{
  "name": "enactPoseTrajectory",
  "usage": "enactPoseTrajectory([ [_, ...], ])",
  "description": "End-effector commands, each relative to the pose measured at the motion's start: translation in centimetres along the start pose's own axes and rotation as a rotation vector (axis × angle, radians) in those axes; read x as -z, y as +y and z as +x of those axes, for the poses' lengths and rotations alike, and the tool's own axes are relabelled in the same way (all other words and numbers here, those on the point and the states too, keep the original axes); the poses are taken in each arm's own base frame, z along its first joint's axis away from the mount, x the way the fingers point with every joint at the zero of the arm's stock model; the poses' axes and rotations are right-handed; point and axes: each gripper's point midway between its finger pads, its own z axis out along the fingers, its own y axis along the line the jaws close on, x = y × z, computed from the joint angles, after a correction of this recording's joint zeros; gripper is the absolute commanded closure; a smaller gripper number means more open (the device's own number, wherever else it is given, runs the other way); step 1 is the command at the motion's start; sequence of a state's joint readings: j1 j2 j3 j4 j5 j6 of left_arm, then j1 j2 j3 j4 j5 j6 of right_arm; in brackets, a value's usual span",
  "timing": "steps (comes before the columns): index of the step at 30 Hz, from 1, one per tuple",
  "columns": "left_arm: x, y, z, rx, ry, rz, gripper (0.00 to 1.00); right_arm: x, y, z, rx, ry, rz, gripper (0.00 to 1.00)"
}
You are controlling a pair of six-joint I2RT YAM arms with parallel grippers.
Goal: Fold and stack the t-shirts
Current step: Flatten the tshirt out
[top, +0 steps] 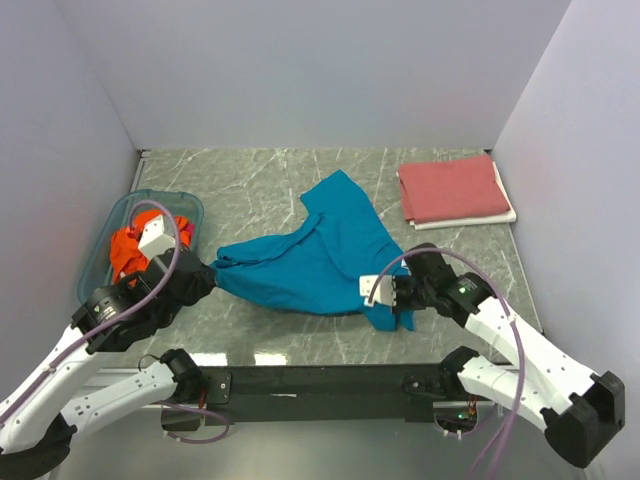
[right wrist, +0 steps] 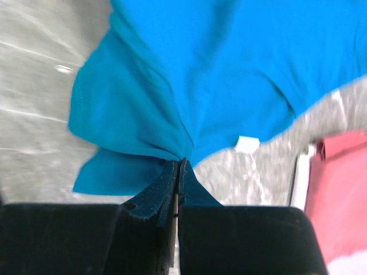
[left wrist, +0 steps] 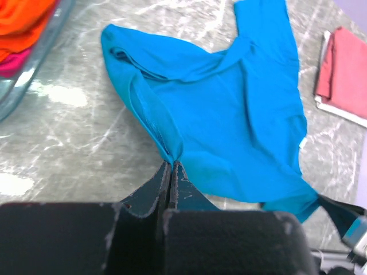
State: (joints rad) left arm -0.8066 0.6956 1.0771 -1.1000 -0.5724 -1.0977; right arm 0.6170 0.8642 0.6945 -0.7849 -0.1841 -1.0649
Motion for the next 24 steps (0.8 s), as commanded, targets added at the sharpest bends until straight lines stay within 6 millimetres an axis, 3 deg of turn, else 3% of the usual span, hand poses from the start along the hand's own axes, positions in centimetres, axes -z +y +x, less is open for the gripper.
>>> enactPoseTrajectory([
  [1, 0.6, 1.9, -1.1, 0.034, -0.064, -0.047, 1.0, 0.7, -3.8, 0.6, -0.033, 0.007, 0.116, 1.0],
  [5, 0.9, 2.6, -1.2, 0.052, -0.076, -0.05, 1.0, 1.2, -5.1, 1.1, -0.071, -0.016, 0.09, 1.0],
  [13, 0.4, 1.6, 2.8, -0.015, 0.1, 0.017, 1.0, 2.3, 0.3, -2.0, 0.003, -0.216, -0.142, 1.0],
  [20, 3.0, 1.6, 3.7, 0.018, 0.192, 0.09, 1.0, 5.7, 3.7, -4.3, 0.073, -0.338, -0.225, 1.0],
  [24, 3.5, 1.5, 4.6, 0.014, 0.242, 0.122, 1.0, 6.1, 6.1, -5.0, 0.088, -0.386, -0.301, 1.0],
])
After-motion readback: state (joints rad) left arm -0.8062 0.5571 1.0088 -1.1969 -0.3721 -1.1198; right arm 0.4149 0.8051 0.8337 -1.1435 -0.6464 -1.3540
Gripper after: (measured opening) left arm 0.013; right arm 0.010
